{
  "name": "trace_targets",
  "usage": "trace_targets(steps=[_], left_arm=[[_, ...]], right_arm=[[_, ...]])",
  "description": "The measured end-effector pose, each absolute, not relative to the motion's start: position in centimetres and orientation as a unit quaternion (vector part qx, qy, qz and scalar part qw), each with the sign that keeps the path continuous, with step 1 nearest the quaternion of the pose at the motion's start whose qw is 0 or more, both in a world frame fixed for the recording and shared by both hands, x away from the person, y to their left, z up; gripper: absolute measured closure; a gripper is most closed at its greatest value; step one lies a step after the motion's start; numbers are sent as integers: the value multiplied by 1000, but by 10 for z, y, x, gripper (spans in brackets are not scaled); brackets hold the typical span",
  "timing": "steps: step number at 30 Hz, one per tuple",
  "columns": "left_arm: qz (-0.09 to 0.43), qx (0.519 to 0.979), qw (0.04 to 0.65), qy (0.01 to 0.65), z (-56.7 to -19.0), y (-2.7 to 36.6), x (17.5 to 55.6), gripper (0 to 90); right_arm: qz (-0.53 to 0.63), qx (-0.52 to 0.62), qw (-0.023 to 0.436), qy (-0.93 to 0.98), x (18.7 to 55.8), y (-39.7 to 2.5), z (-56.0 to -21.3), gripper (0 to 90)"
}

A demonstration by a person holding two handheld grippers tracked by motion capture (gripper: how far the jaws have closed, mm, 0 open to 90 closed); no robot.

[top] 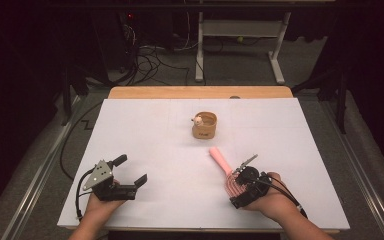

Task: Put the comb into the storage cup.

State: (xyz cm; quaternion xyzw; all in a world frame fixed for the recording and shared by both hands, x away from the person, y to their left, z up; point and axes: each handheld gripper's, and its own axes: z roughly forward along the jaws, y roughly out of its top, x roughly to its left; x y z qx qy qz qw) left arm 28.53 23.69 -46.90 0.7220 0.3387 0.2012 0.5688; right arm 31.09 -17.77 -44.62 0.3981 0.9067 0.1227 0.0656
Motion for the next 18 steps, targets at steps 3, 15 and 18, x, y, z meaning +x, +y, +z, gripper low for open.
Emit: trace_targets(steps=[3,15,18], left_arm=[[201,723,569,338,-469,237,286,0],[200,723,570,336,-469,237,286,0],[200,723,570,336,-469,237,286,0]], right_arm=[[110,400,60,908,313,-175,-445,145],[66,406,41,910,326,-164,-441,147],[61,409,40,910,327,-163,-441,142]])
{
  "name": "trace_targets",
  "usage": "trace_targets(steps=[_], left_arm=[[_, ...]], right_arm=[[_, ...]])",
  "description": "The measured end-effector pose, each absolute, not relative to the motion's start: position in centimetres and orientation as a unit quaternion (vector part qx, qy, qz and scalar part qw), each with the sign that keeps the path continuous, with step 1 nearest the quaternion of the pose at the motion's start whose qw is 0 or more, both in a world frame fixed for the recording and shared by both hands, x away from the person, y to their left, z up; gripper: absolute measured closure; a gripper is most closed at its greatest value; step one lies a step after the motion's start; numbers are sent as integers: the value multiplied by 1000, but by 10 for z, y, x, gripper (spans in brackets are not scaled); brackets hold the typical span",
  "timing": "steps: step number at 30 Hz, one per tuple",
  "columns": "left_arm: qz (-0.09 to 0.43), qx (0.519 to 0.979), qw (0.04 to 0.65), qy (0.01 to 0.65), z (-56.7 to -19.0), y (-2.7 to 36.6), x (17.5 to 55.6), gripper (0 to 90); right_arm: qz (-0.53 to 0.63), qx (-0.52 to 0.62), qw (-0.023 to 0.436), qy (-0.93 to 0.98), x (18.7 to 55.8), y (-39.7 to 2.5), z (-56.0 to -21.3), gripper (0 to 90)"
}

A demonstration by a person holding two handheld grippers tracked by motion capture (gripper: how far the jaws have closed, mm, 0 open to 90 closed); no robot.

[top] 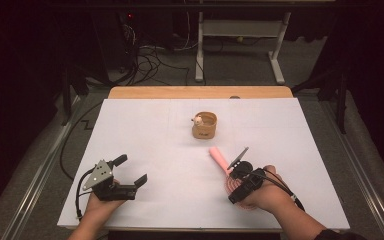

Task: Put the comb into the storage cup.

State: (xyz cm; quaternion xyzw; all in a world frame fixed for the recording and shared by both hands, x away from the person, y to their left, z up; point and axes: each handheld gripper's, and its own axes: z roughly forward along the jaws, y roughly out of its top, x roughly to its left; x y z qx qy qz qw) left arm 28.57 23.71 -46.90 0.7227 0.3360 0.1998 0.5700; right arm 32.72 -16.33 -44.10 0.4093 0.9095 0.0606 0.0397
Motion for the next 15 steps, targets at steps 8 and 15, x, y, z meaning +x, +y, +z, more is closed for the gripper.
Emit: trace_targets(steps=[8,15], left_arm=[[199,723,570,335,-469,237,286,0],[200,723,570,335,-469,237,285,0]], right_arm=[[33,417,30,908,329,-159,-445,123],[22,396,25,918,335,-157,-446,118]])
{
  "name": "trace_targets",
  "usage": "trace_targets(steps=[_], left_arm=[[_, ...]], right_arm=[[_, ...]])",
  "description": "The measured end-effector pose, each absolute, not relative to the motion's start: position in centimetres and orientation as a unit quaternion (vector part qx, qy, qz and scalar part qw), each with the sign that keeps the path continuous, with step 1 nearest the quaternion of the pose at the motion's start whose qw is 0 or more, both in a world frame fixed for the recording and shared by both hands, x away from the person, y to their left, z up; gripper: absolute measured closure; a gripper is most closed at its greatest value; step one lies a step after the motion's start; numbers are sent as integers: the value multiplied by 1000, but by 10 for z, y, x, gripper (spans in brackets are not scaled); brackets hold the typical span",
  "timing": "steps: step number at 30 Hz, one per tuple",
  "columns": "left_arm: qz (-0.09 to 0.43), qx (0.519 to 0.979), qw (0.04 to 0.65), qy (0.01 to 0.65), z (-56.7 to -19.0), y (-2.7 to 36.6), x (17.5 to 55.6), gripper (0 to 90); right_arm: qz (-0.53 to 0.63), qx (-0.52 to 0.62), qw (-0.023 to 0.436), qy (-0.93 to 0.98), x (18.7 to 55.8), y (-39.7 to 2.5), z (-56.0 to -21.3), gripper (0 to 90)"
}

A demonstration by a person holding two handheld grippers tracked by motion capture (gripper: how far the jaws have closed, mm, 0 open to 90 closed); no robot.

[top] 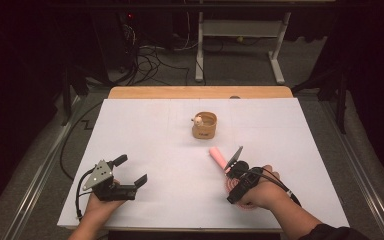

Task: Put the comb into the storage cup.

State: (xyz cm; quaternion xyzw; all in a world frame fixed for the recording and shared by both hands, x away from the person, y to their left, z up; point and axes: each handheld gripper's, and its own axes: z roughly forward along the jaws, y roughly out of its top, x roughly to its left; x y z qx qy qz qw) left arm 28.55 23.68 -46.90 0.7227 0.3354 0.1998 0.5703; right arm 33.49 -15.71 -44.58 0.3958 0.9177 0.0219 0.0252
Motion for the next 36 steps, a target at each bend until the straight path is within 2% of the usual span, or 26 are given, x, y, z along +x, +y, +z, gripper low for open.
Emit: trace_targets(steps=[19,36], left_arm=[[200,726,568,332,-470,235,285,1],[201,727,567,331,-470,234,285,1]], right_arm=[[-10,403,12,915,341,-150,-446,120],[-15,406,11,914,342,-149,-445,158]])
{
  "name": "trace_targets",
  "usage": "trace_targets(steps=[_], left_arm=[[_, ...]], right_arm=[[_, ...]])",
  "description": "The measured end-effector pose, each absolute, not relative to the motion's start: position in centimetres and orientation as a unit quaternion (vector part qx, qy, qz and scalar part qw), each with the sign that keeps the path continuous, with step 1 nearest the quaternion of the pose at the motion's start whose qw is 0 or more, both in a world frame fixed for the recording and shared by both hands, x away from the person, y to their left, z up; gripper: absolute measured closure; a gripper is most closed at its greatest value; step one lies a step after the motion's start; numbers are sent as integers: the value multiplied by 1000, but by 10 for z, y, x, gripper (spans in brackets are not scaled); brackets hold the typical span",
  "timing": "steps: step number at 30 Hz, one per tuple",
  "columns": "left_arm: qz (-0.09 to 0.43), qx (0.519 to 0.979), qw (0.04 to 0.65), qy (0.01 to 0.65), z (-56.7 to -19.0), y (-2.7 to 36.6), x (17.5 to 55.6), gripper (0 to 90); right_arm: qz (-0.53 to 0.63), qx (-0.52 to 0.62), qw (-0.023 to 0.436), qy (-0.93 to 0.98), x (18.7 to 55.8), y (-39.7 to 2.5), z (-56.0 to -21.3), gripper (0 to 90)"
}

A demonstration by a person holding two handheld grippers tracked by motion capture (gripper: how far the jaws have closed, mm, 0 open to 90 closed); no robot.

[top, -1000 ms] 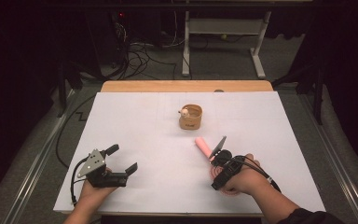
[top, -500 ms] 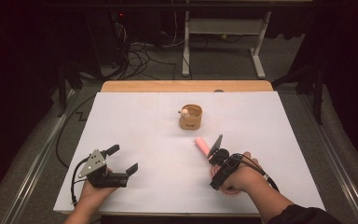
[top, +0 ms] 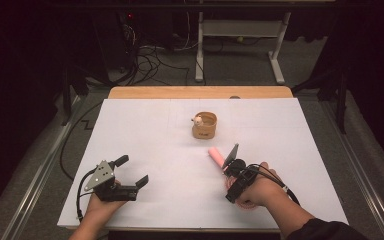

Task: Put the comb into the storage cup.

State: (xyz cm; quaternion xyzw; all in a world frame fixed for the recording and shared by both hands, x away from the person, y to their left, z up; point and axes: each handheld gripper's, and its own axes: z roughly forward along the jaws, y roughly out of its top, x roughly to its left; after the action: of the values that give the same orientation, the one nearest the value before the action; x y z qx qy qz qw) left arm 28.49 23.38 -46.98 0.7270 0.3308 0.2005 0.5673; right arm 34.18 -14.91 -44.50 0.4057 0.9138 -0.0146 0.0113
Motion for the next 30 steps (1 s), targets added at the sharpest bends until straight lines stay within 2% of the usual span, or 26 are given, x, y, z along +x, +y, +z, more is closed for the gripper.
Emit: trace_targets(steps=[9,30], left_arm=[[201,727,567,332,-470,235,285,2],[204,726,566,332,-470,236,286,1]], right_arm=[[-11,406,11,914,343,-153,-443,203],[8,392,8,920,344,-155,-434,210]])
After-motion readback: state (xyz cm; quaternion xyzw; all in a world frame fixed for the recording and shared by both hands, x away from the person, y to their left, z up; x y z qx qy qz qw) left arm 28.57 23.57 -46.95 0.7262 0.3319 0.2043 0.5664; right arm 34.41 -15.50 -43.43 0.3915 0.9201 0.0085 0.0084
